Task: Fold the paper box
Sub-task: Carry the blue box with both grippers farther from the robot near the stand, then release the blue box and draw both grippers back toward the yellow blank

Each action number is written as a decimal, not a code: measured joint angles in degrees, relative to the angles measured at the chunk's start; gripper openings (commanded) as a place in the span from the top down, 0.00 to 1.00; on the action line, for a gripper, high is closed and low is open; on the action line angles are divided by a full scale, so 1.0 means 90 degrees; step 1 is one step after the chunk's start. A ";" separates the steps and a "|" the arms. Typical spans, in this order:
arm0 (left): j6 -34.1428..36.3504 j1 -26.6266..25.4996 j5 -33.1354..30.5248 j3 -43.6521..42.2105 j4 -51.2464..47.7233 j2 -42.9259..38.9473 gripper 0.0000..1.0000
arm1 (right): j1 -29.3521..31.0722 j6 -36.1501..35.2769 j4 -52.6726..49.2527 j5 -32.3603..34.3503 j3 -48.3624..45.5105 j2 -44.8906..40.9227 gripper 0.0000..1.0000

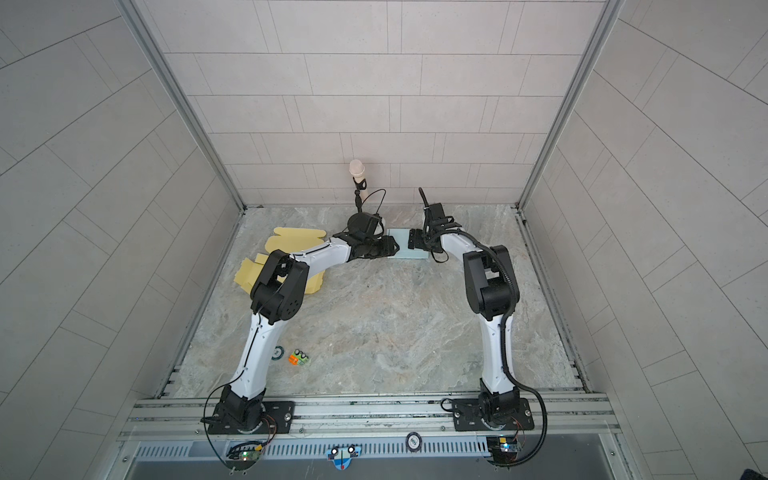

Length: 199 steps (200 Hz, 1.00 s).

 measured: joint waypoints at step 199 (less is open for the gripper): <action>0.0381 0.1071 0.0636 -0.4624 0.1039 -0.4022 0.00 | 0.0296 -0.0284 -0.0029 0.0430 -0.1239 -0.1734 0.01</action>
